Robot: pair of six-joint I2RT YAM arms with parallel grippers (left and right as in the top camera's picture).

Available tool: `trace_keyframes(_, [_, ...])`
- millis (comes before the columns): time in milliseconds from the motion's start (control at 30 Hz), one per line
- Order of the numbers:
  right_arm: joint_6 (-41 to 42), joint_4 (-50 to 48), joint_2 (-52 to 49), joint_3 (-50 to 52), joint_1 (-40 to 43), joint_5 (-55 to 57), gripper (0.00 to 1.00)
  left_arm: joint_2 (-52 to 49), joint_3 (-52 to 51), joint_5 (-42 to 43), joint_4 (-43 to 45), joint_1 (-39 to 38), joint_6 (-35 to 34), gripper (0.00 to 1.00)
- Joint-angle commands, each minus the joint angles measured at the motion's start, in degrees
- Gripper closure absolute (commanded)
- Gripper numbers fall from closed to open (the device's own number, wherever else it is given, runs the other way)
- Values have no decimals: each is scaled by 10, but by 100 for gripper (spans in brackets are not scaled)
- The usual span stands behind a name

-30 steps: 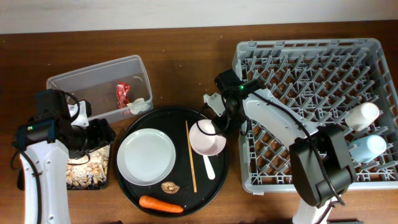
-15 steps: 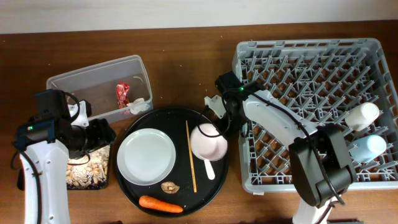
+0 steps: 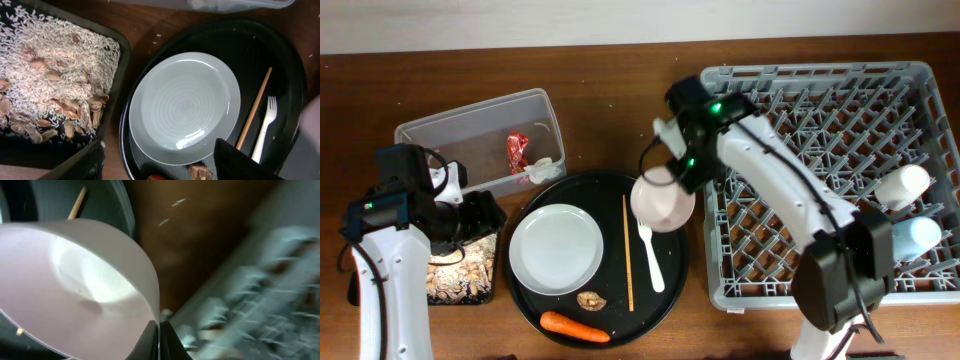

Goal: Sort waste into correct bins and load items into the dishwasher rack

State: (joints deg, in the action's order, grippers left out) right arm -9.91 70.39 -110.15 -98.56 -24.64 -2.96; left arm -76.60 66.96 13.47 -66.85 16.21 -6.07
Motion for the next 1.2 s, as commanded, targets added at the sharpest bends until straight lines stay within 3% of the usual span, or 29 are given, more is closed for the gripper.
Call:
trace_keyframes(0, [60, 17, 47, -60, 36, 124, 96, 4, -4, 7, -1, 2, -2, 31])
trace_keyframes(233, [188, 6, 87, -68, 114, 479, 96, 4, -4, 7, -1, 2, -2, 31])
trace_keyframes(367, [297, -8, 85, -68, 159, 614, 96, 4, -4, 7, -1, 2, -2, 31])
trace_keyframes(533, [297, -83, 82, -68, 207, 746, 96, 4, -4, 17, -1, 2, -2, 31])
trace_keyframes(833, [267, -117, 16, -68, 294, 745, 96, 4, -4, 24, -1, 2, -2, 31])
trace_keyframes(1167, [264, -143, -75, -67, 318, 730, 96, 4, -4, 24, -3, 2, -2, 31])
